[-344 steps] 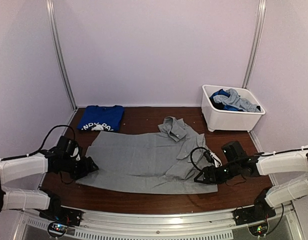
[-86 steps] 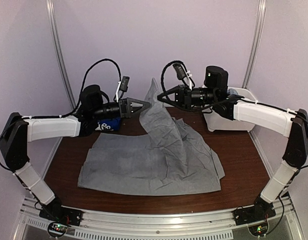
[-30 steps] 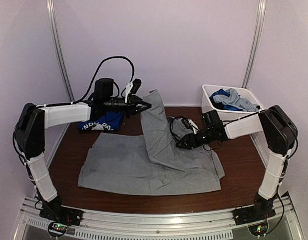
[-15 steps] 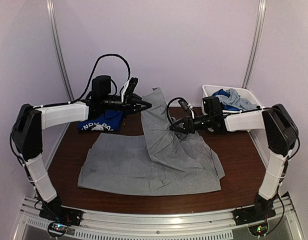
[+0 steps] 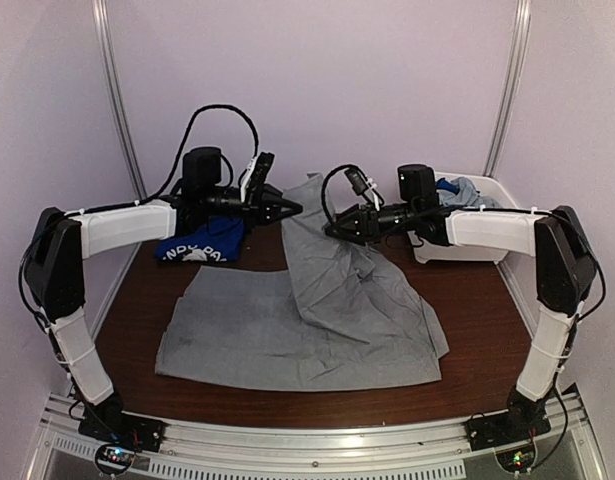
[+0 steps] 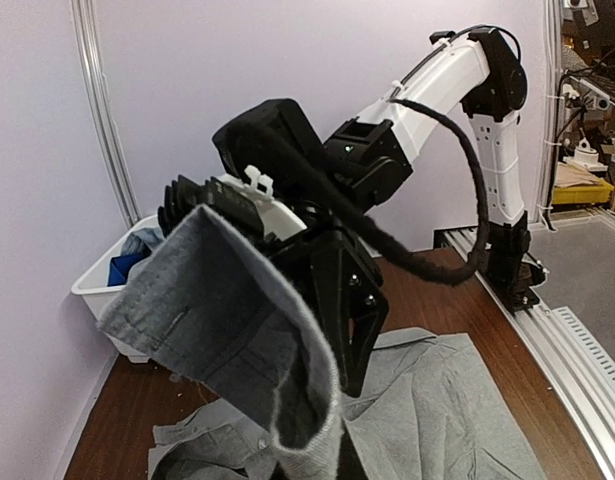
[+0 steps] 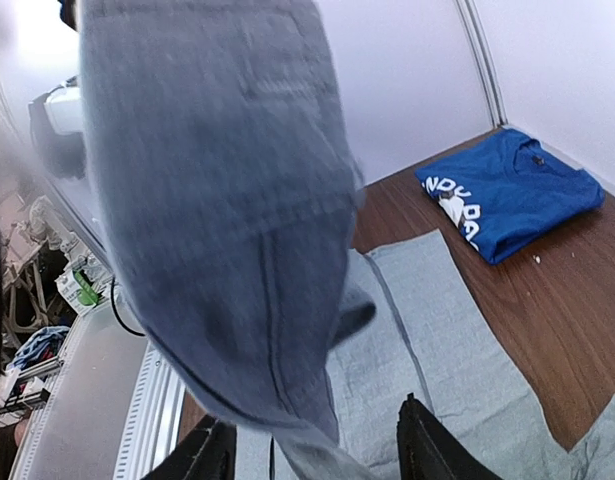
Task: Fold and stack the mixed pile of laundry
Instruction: Adjust the 1/3-folded shirt at the center of the board.
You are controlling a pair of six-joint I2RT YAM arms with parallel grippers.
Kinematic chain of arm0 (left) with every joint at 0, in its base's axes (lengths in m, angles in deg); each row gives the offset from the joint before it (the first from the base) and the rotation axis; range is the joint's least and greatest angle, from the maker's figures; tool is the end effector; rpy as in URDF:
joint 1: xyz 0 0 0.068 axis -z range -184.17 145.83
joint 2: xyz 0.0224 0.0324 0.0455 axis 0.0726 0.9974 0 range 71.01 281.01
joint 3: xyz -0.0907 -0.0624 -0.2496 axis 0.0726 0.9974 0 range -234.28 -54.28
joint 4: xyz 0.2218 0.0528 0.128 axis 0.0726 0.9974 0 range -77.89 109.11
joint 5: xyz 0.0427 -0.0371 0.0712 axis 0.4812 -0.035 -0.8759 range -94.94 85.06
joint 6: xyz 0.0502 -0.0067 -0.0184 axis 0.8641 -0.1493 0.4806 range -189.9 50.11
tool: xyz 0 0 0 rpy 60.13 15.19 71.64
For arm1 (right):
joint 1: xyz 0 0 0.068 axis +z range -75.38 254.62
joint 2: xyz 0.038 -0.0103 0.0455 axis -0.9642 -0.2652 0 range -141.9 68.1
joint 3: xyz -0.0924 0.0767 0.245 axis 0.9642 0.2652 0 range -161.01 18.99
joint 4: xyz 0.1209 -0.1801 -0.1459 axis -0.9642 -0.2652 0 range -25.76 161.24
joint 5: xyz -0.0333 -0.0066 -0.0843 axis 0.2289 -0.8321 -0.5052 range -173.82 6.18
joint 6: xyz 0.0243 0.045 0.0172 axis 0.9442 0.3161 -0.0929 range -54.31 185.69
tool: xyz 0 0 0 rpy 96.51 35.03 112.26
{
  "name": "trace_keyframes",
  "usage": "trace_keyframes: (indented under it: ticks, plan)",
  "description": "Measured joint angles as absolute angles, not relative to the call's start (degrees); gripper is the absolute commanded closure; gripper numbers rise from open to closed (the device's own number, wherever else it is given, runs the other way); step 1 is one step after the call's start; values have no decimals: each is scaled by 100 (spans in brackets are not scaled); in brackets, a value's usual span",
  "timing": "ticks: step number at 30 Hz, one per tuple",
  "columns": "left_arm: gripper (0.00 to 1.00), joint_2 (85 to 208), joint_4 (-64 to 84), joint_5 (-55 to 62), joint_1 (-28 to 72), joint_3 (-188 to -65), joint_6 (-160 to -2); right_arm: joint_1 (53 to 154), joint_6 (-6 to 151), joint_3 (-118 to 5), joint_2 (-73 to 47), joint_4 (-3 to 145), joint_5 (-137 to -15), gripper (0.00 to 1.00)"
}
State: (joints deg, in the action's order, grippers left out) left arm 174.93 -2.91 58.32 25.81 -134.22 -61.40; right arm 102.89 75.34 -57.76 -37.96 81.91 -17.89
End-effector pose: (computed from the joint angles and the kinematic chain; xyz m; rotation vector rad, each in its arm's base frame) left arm 0.3486 -0.2377 0.3110 1.3115 1.2228 -1.2128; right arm 0.3544 0.2276 0.2713 -1.1135 1.6331 1.5171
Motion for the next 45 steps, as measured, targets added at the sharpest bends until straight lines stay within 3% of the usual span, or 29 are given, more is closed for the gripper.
trace_keyframes:
  ticks: [3, 7, 8, 13, 23, 32, 39, 45]
  plan:
    - [99, 17493, -287, 5876, 2581, -13435, -6138, 10392, 7530, -6189, -3796, 8060, -1769, 63]
    - [93, 17493, -232, 5850, 2581, -13457, -6136, 10462, 7447, -6528, -3741, 7896, -1765, 96]
    - [91, 17493, -217, 5813, 2581, -13470, -6143, 10464, 7388, -6571, -3719, 7850, -1771, 100]
    - [74, 17508, -152, 5358, 2566, -13604, -6296, 10464, 7102, -6727, -3605, 7313, -2248, 100]
    - [57, 17546, -350, 2543, 2398, -13402, -6927, 10130, 6389, -7306, -3769, 6259, -4075, 100]
    - [57, 17091, -799, 1338, 2537, -11619, -8018, 10062, 6042, -8659, -4991, 5713, -4600, 100]
    - [64, 16962, -1472, 1105, 3912, -10469, -8422, 10092, 5952, -8687, -5236, 5415, -4635, 100]
    - [67, 17515, -2025, 1175, 4749, -10622, -8652, 10125, 5967, -8731, -5243, 5389, -4628, 100]
